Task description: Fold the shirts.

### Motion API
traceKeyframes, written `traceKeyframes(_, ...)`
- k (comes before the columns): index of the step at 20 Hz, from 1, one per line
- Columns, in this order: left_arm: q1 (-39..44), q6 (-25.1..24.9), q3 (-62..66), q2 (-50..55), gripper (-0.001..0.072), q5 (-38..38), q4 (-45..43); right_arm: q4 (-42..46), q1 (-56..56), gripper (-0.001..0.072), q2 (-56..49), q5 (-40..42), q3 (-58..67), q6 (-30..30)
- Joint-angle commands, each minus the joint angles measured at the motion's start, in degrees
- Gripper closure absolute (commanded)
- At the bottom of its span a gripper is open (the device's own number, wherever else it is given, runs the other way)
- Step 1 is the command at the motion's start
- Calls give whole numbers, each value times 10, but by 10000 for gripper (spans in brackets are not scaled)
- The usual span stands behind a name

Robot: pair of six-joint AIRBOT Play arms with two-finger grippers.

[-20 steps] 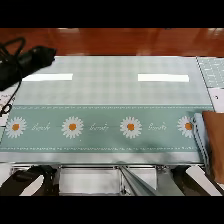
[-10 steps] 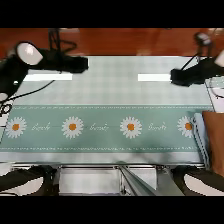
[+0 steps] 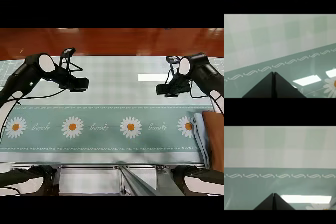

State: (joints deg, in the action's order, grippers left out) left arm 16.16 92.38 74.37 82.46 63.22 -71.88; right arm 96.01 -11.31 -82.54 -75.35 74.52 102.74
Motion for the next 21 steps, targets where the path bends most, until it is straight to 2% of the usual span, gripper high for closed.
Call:
traceKeyframes(1,-1,3,-1,4,692,7,-3,6,-3,692,-3,2,0,5)
traceKeyframes(21,-1,3,0,34,692,3,-2,6,-3,692,-3,2,0,5)
